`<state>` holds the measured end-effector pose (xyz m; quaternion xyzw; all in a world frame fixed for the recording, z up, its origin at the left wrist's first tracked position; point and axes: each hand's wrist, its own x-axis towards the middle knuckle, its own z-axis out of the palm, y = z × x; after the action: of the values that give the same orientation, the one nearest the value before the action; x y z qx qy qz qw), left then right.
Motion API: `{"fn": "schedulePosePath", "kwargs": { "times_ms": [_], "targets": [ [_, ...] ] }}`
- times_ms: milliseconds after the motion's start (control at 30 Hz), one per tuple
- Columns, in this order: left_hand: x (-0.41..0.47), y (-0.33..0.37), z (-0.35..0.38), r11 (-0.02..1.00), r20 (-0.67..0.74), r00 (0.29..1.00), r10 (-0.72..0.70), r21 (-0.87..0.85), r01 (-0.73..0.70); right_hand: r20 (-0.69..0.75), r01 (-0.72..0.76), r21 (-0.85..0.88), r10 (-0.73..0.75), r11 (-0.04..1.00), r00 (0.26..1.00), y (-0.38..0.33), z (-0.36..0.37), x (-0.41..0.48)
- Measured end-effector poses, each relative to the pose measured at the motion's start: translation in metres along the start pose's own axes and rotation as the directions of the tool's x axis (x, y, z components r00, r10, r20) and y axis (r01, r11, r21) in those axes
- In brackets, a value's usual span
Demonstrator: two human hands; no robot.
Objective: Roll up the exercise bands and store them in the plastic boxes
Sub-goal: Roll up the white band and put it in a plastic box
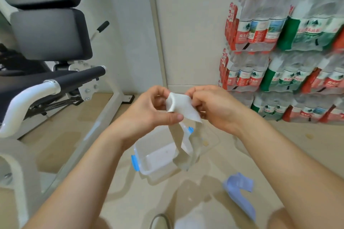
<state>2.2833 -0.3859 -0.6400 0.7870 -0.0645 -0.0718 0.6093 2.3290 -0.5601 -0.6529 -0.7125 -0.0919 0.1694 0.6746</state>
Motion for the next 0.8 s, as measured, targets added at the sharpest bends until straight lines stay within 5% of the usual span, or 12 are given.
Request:
{"fn": "schedulePosePath", "kwargs": {
  "times_ms": [100, 367, 500, 667, 800],
  "targets": [
    [-0.001, 0.002, -0.004, 0.989, 0.122, 0.992, 0.039, -0.144, -0.022, 0.005, -0.012, 0.013, 0.012, 1.000, 1.000, -0.001, 0.004, -0.002],
    [-0.013, 0.008, -0.018, 0.997, 0.328, 0.943, 0.056, -0.065, -0.036, 0.041, -0.085, 0.031, 0.084, 0.996, 0.996, 0.004, 0.012, -0.007],
    [-0.013, 0.009, -0.010, 0.975, 0.068, 0.990, 0.125, 0.179, -0.136, 0.105, -0.077, -0.036, 0.081, 0.996, 0.991, 0.007, 0.012, -0.011],
    [-0.005, 0.004, -0.007, 0.879, -0.164, 0.955, 0.249, 0.451, -0.151, 0.265, 0.055, 0.064, -0.070, 0.996, 0.962, -0.001, 0.008, -0.017],
    [-0.003, 0.002, -0.005, 0.926, -0.232, 0.943, 0.237, 0.349, -0.147, -0.011, 0.330, -0.314, -0.350, 0.890, 0.937, 0.002, 0.021, -0.015]
  ]
}}
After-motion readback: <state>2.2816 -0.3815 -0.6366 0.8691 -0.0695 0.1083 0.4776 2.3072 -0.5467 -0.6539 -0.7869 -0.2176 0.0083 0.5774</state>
